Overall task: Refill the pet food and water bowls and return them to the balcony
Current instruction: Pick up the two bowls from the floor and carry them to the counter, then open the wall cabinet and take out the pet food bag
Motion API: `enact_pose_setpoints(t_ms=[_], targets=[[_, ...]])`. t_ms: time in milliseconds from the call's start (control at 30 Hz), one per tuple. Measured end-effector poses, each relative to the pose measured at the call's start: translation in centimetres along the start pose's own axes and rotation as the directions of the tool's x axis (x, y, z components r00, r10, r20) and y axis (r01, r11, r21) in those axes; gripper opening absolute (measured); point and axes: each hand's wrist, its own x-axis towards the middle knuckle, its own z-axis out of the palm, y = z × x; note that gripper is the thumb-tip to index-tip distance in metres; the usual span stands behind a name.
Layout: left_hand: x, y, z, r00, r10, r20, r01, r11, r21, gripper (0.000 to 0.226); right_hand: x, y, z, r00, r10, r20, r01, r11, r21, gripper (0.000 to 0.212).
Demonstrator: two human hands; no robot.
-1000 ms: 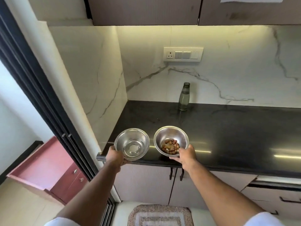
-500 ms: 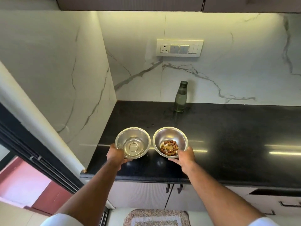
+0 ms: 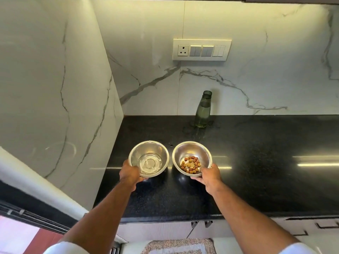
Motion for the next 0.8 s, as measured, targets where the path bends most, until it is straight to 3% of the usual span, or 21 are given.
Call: enact_pose_setpoints(t_ms=[267, 400, 533, 633, 800], targets=[[1.1, 0.3, -0.1, 0.999, 0.010, 0.033, -0.010, 1.000, 0.006, 0.048, 0.7, -0.2, 0.1, 1.000, 0.004, -0.006, -0.005, 1.000, -0.019, 0.041], [1.0, 0.8, -0.4, 1.000, 0.018, -0.004, -0.017, 0.995, 0.102, 0.049, 0.9, -0.5, -0.8, 0.999, -0.030, 0.019, 0.033, 0.983, -0.181, 0.035], [1.4, 2.1, -1.5, 0.982, 0.157, -0.100, -0.109, 0.920, 0.377, 0.062, 1.0, -2.1, -1.7, 0.978, -0.204, -0.050, 0.161, 0.879, -0.449, 0.062], [1.7, 4.2, -2.0, 0.965, 0.240, -0.108, -0.185, 0.909, 0.374, 0.066, 1.1, -4.2, -2.2, 0.940, -0.338, -0.047, 0.241, 0.756, -0.609, 0.075], [0.7, 9.4, -1.6, 0.892, 0.435, -0.121, -0.362, 0.850, 0.382, 0.064, 0.6, -9.2, -1.5, 0.870, -0.490, 0.046, 0.399, 0.647, -0.649, 0.081]])
